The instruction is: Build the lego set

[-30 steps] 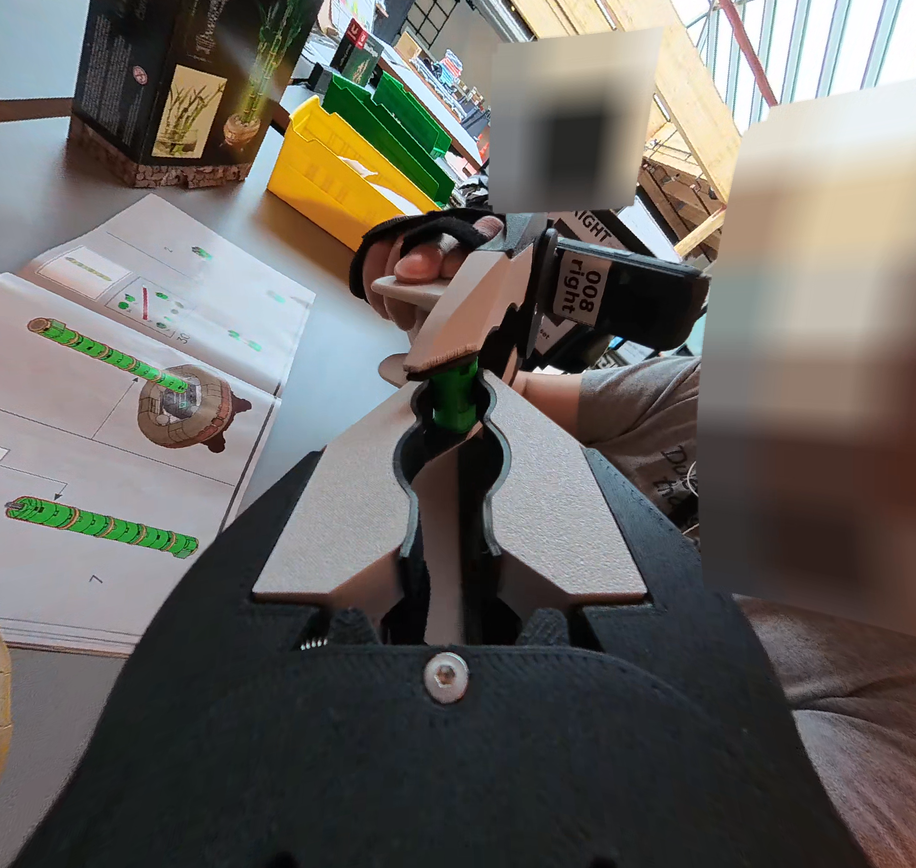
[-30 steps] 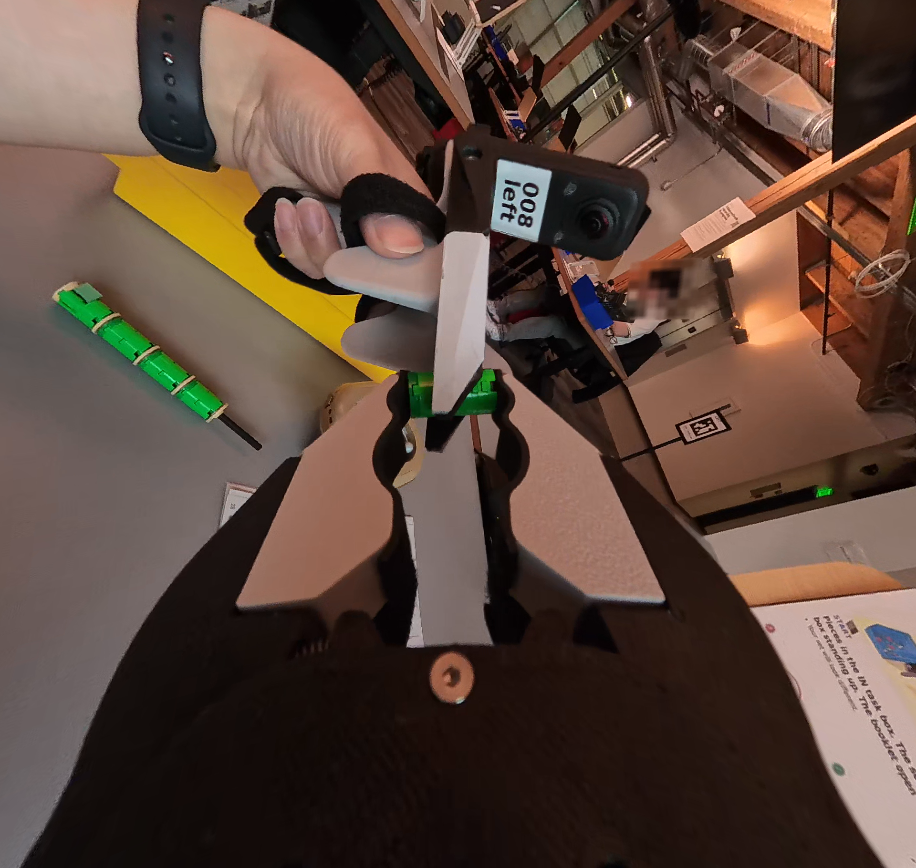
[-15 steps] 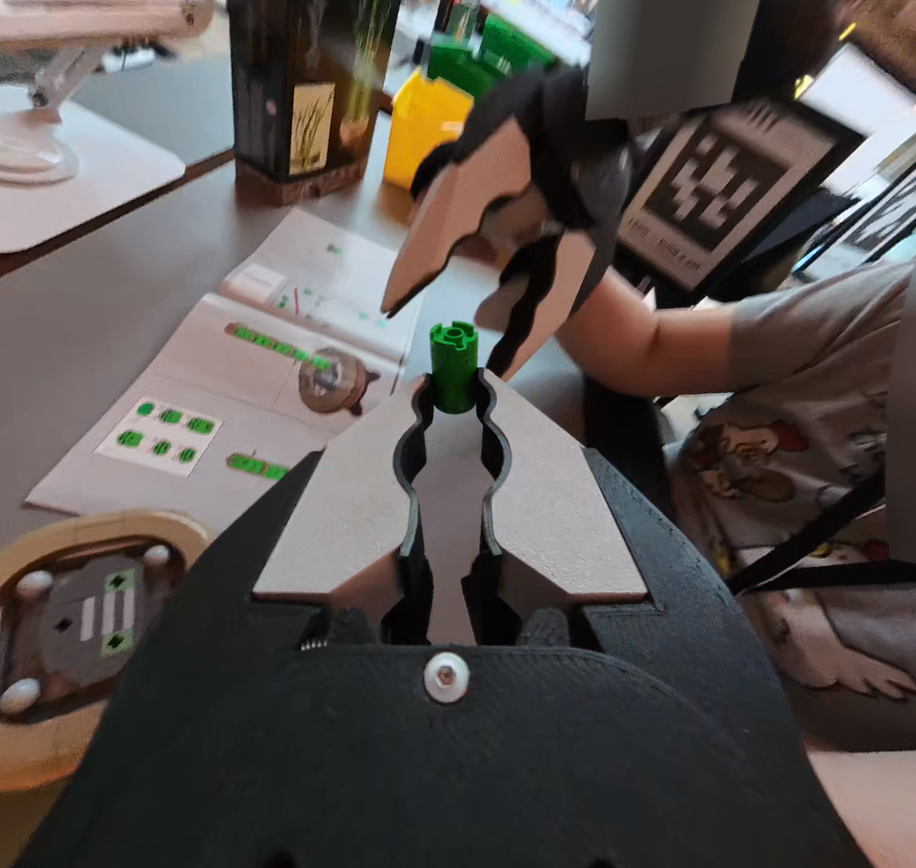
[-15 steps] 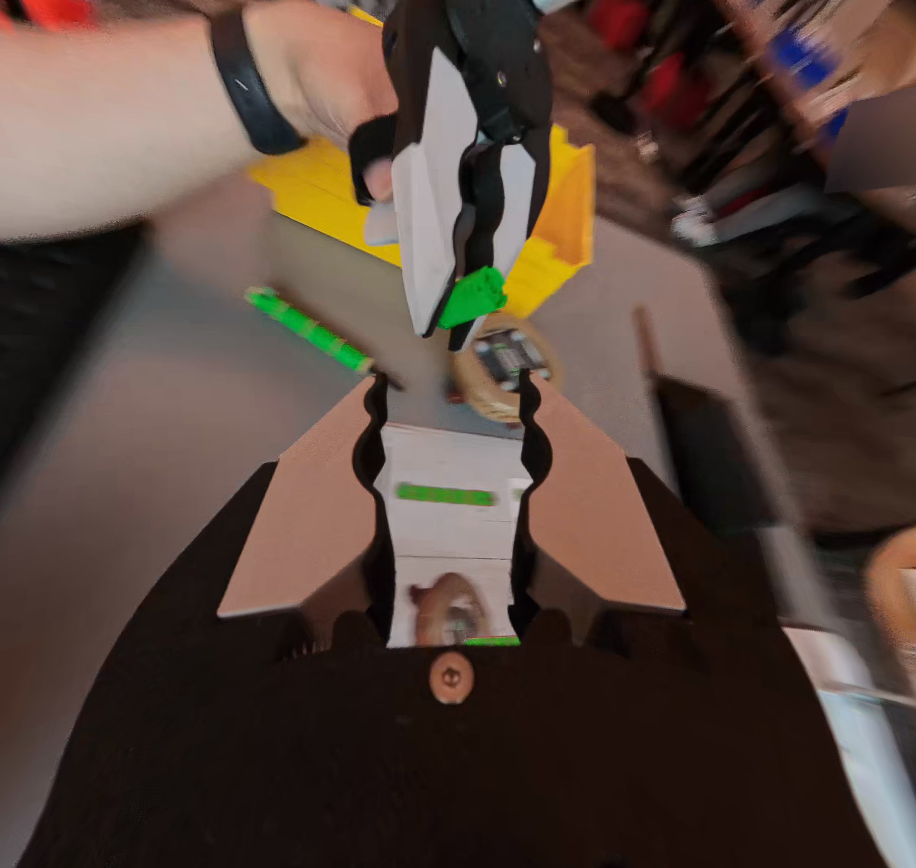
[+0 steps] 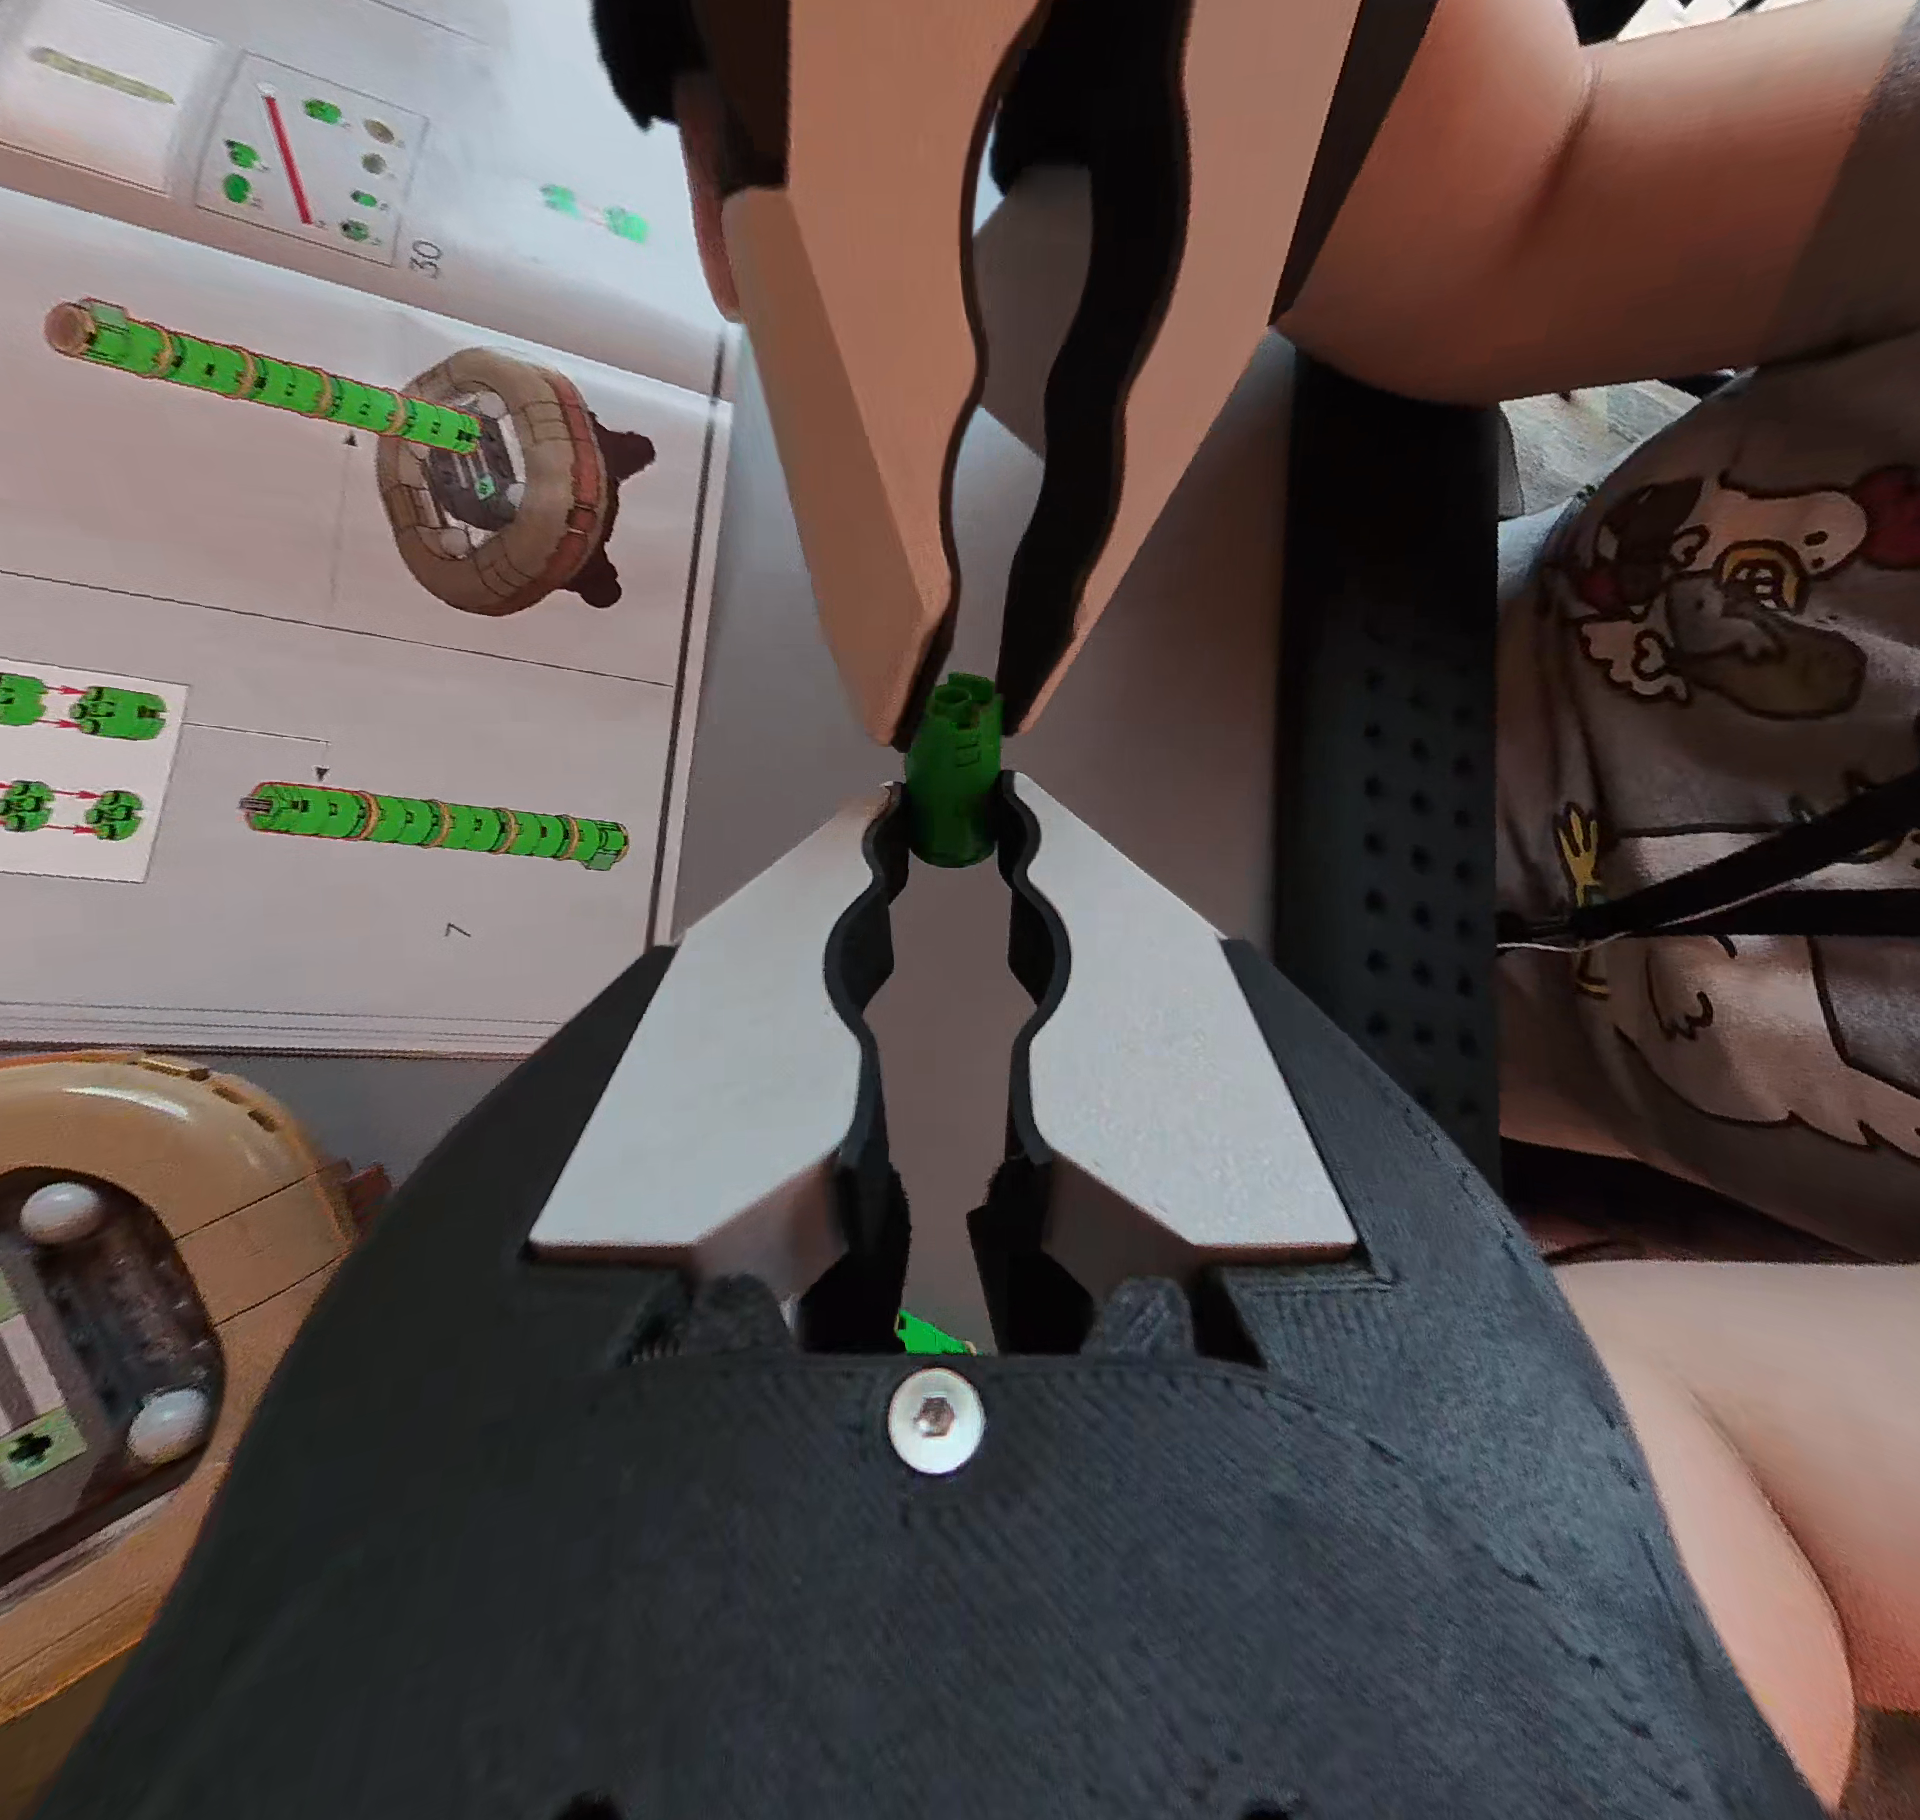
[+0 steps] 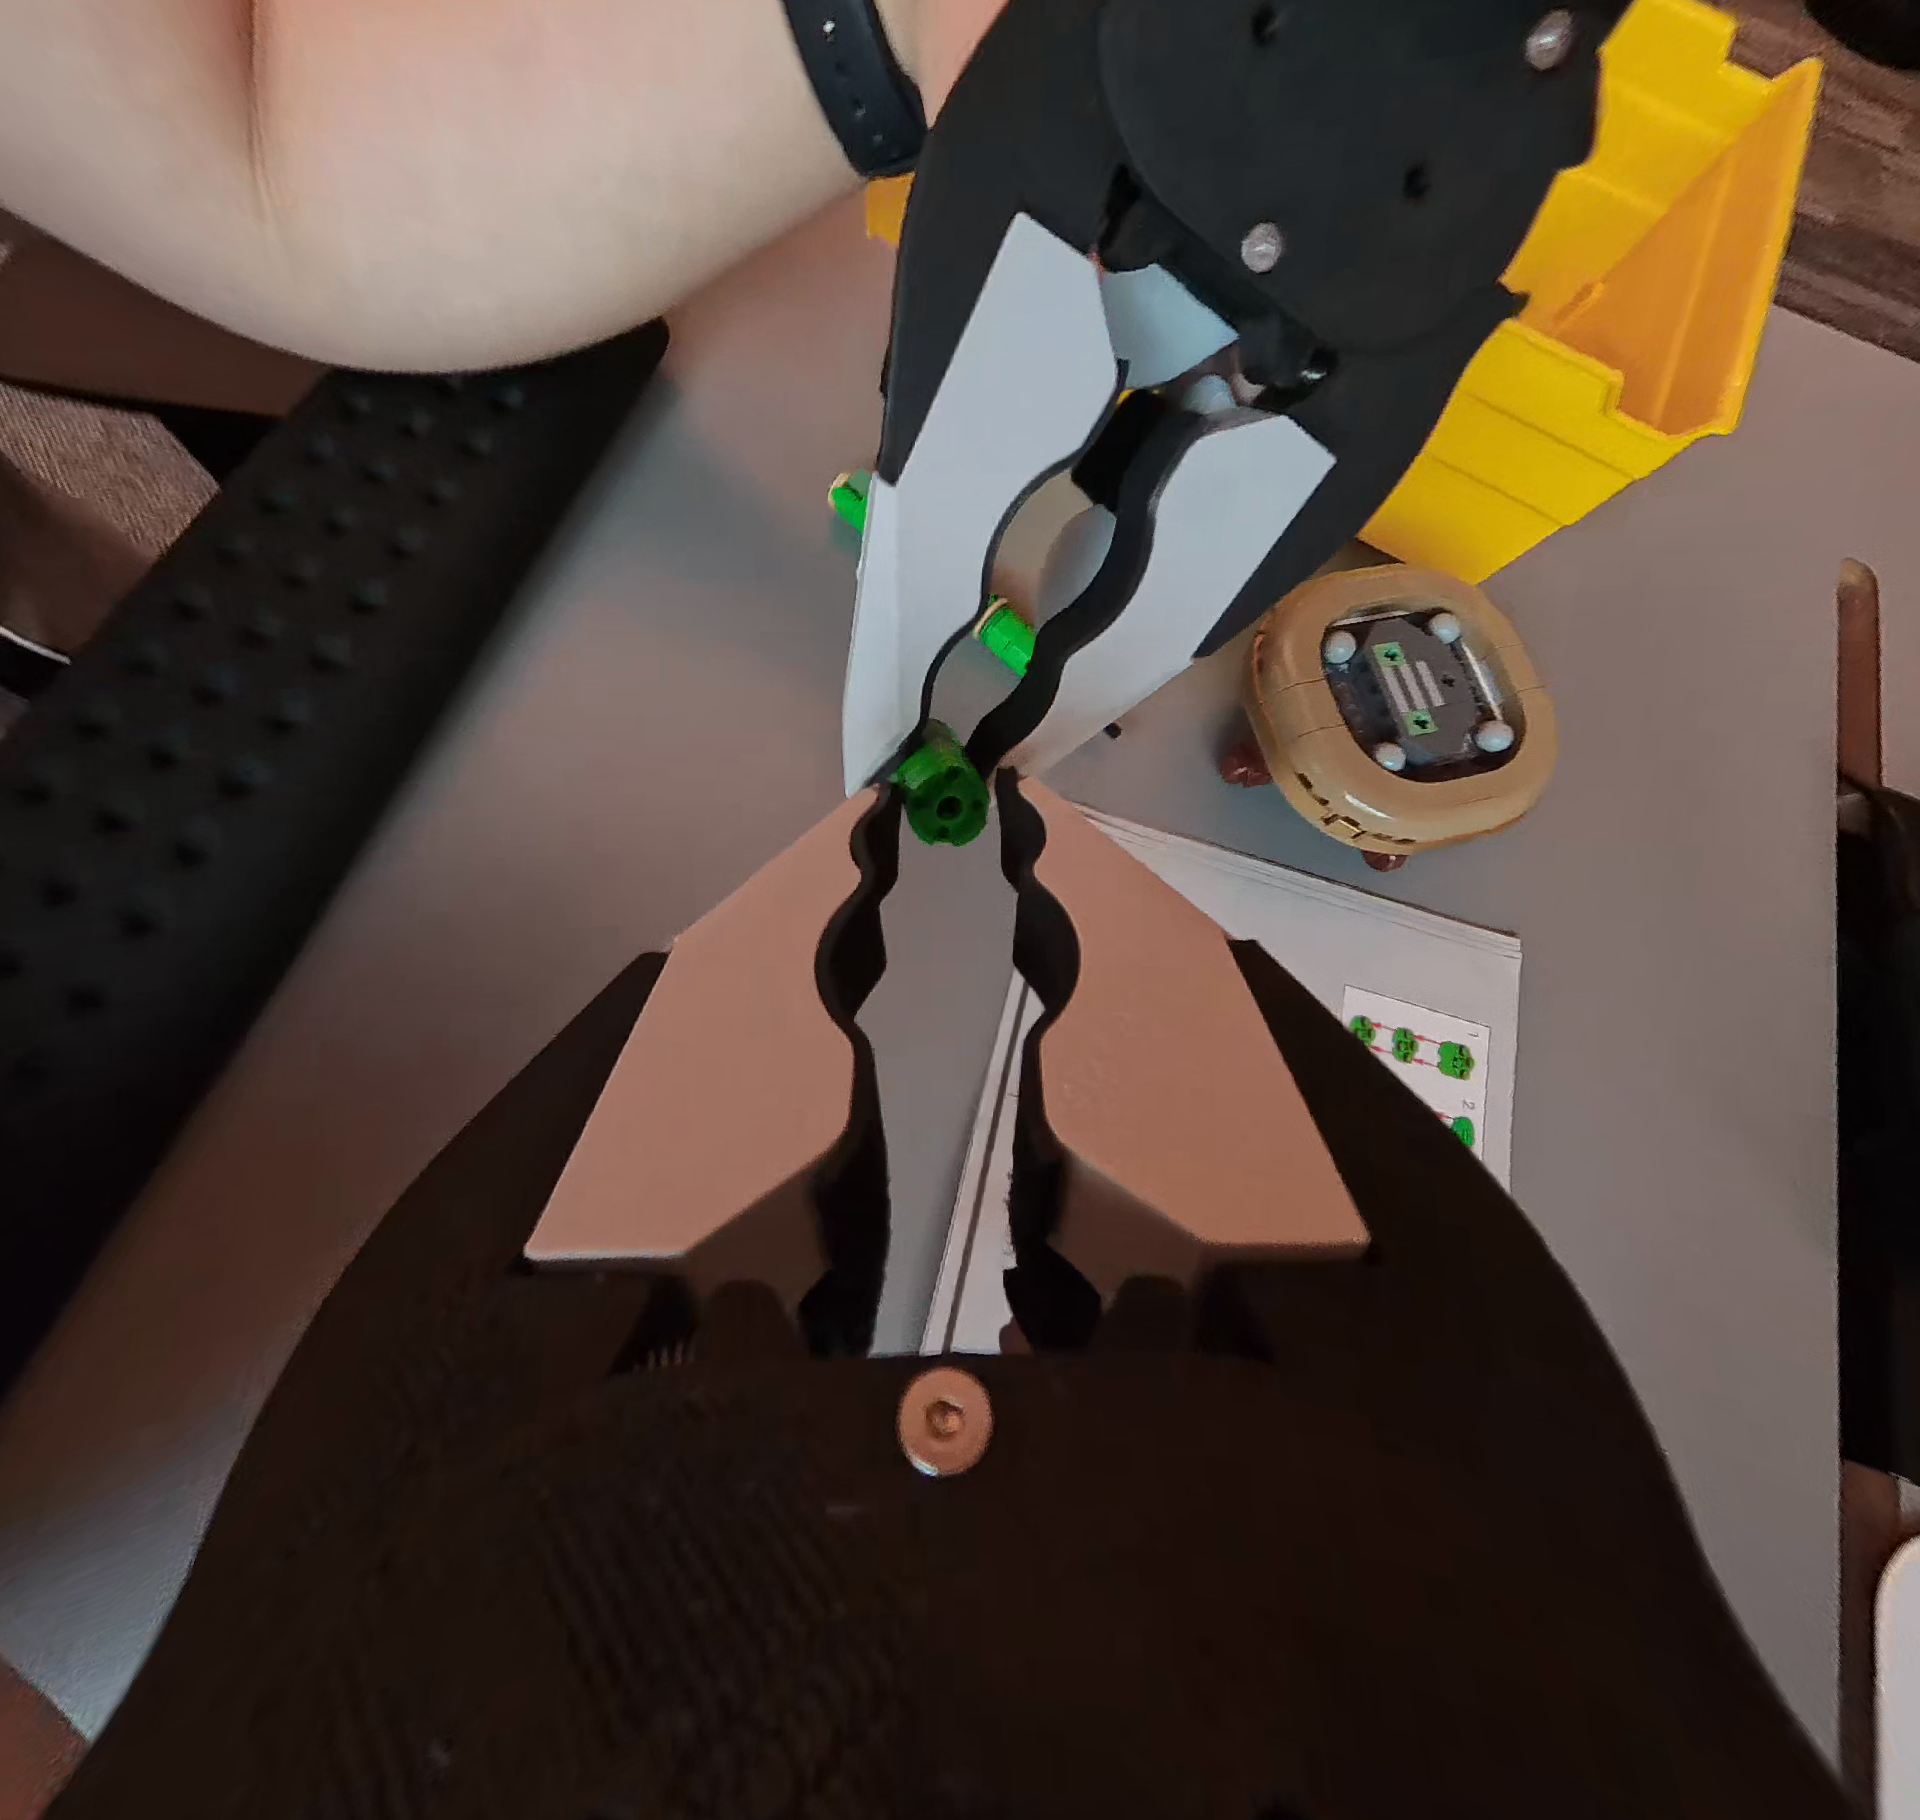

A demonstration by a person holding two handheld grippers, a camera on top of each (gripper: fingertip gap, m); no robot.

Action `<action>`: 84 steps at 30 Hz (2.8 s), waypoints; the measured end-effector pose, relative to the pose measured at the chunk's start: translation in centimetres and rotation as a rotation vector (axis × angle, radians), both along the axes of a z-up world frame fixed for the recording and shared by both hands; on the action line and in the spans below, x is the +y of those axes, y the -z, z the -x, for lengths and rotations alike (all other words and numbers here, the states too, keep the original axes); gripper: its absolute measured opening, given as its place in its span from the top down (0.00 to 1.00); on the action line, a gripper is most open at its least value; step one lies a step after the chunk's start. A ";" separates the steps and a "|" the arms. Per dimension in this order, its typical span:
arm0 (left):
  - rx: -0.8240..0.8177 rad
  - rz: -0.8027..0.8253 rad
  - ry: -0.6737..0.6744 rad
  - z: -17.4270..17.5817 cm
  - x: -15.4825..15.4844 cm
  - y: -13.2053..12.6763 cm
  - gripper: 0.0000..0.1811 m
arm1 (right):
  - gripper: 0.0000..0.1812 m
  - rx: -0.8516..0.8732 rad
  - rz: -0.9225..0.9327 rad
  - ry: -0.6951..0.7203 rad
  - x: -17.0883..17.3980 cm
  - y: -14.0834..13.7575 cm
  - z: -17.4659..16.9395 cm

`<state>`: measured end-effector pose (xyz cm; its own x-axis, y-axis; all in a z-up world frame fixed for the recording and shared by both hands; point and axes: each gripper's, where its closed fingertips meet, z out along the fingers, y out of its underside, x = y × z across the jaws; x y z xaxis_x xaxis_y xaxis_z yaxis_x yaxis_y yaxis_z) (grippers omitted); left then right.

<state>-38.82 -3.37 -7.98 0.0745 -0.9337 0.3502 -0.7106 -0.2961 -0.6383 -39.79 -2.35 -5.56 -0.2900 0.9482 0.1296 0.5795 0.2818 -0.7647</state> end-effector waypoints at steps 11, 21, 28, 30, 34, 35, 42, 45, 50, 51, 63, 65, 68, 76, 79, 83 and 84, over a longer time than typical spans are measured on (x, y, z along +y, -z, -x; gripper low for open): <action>-0.001 0.098 0.121 0.0 -2.7 0.2 0.92 | 0.92 -0.114 -0.060 -0.092 -2.4 1.1 0.0; -0.241 0.147 0.121 0.1 -1.9 -2.8 0.92 | 0.92 0.044 -0.091 -0.065 -1.3 -1.5 0.0; -0.270 0.147 0.147 0.2 -2.2 -3.4 0.92 | 0.91 0.097 -0.018 -0.091 -2.0 -2.1 0.9; -0.268 0.139 0.149 0.3 -2.2 -3.3 0.92 | 0.91 0.099 -0.032 -0.097 -2.0 -2.0 1.0; -0.268 0.160 0.161 0.5 -2.4 -3.2 0.92 | 0.91 0.104 -0.027 -0.107 -2.3 -1.9 1.4; -0.264 0.163 0.157 0.6 -2.4 -3.1 0.92 | 0.91 0.108 -0.025 -0.108 -2.2 -1.9 1.4; -0.342 0.110 0.019 0.6 0.3 -4.4 0.83 | 0.91 0.250 -0.091 0.040 1.4 -4.8 0.2; -0.388 0.014 -0.159 2.1 3.1 -5.9 0.80 | 0.91 0.470 -0.087 0.255 6.0 -9.0 -3.2; -0.153 -0.182 -0.383 5.8 5.8 -4.4 0.71 | 0.91 0.636 -0.065 0.461 9.7 -12.2 -8.7; -0.077 -0.198 -0.413 6.6 6.1 -3.5 0.69 | 0.91 0.644 -0.075 0.483 10.0 -12.4 -9.3; 0.325 -0.016 -0.516 9.4 4.5 2.1 0.77 | 0.91 0.521 -0.100 0.474 9.9 -10.5 -9.5; 0.267 -0.002 -0.503 8.6 3.9 1.7 0.78 | 0.91 0.523 -0.094 0.472 9.8 -10.7 -9.8; 0.187 0.019 -0.538 8.6 3.0 0.8 0.76 | 0.91 0.557 -0.086 0.466 9.6 -11.5 -10.3; 0.009 -0.152 -0.775 10.2 1.3 0.0 0.70 | 0.91 0.566 -0.095 0.486 9.8 -11.8 -11.6; 0.055 -0.193 -0.844 11.3 0.9 1.5 0.70 | 0.91 0.578 -0.097 0.479 9.6 -12.1 -11.5; 0.079 -0.159 -0.918 11.9 0.4 3.1 0.68 | 0.91 0.547 -0.125 0.477 9.3 -11.9 -11.6; 0.074 -0.158 -0.931 11.9 0.3 3.3 0.69 | 0.91 0.545 -0.123 0.471 9.2 -11.9 -11.6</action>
